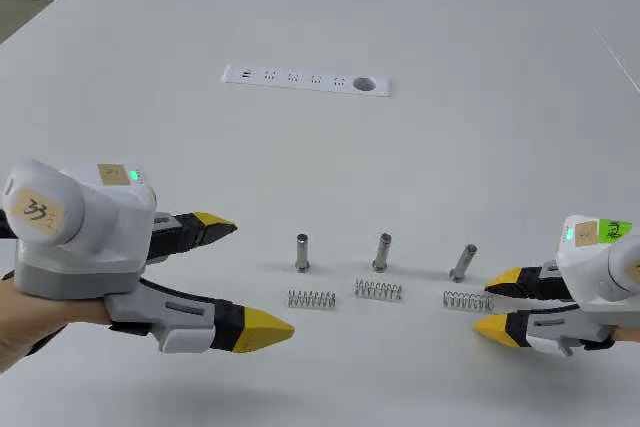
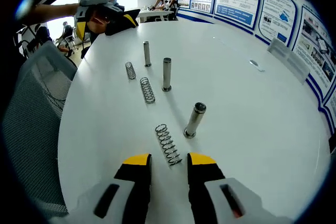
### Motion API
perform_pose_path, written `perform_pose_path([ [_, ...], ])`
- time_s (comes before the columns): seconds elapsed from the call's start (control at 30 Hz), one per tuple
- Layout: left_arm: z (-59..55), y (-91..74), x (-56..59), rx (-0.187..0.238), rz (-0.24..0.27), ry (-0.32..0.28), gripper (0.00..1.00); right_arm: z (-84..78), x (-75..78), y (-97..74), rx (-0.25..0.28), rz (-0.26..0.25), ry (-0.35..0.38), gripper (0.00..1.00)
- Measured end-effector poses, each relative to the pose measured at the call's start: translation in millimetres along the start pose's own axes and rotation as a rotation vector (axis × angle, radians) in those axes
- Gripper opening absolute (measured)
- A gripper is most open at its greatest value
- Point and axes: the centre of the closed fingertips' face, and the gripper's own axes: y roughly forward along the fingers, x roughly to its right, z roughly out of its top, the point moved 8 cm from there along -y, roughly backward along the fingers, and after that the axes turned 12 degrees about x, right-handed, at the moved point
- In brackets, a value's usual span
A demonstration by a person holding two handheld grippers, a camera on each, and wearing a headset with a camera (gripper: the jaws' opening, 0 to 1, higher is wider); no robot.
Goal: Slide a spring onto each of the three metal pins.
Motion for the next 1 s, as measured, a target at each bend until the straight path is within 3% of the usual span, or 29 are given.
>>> perform_pose_path([
  [0.27,1.7,-2.8,-0.6,-0.009,0.009,0.001,0.84,0.9,7.1,4.5,0.008,0.066,0.012,0.24],
  [0.57,1.6,-3.8,-0.1,-0.013,0.013,0.003,0.84,2.7,2.8,3.7,0.005,0.105,-0.003,0.12],
  [1.0,7.2,-0.7,4.9,0.009,-0.004,0.009,0.84,5.3,-3.1,1.3,-0.03,0.046,-0.053,0.11],
])
